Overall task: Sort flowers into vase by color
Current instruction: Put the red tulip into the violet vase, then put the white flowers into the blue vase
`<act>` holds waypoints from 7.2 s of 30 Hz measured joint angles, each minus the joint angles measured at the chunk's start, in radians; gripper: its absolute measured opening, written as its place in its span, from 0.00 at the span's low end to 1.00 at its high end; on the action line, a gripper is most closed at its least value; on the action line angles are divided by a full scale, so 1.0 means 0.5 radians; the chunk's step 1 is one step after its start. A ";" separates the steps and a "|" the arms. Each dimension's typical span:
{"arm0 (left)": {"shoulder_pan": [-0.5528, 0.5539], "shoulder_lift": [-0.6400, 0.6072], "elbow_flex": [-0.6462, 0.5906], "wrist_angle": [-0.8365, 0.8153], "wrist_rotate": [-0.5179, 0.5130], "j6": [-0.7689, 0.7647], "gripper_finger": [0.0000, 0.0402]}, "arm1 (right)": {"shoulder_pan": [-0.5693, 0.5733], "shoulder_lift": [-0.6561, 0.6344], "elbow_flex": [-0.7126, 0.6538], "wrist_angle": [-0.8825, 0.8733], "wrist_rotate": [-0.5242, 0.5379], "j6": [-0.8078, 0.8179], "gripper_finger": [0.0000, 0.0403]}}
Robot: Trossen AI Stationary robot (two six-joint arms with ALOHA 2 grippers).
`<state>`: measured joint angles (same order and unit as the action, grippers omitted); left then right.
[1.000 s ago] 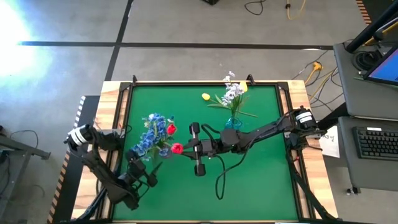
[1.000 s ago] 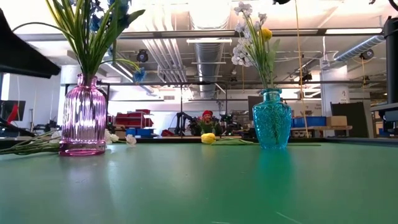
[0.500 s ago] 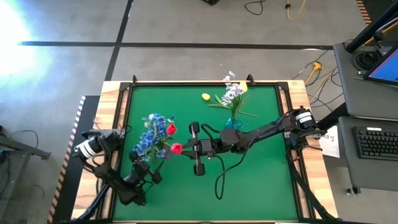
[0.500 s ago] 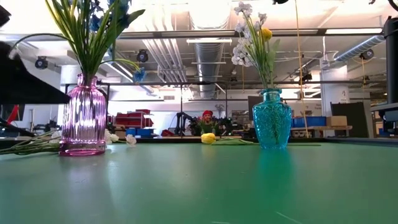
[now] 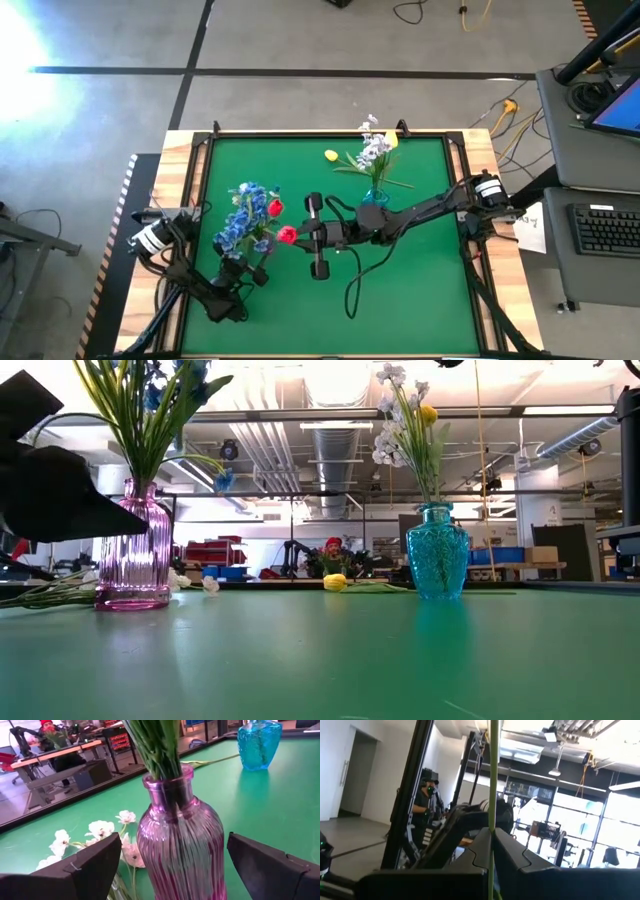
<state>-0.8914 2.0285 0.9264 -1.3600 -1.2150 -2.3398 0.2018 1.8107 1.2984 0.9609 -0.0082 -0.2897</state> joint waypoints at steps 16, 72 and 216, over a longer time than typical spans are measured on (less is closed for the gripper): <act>0.048 -0.001 0.001 0.008 -0.019 0.001 0.86 | -0.026 0.260 0.234 0.091 0.017 -0.108 0.02; 0.068 -0.002 -0.024 0.156 -0.032 0.114 0.79 | -0.157 0.340 0.291 -0.264 0.015 0.026 0.02; -0.005 -0.030 0.228 -0.097 0.503 -0.007 0.79 | -0.169 0.361 0.461 -1.164 0.339 0.191 0.41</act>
<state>-0.8940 2.0136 1.0406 -1.4083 -0.9636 -2.3432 0.1173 1.9913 1.5288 0.3789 0.1612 -0.1944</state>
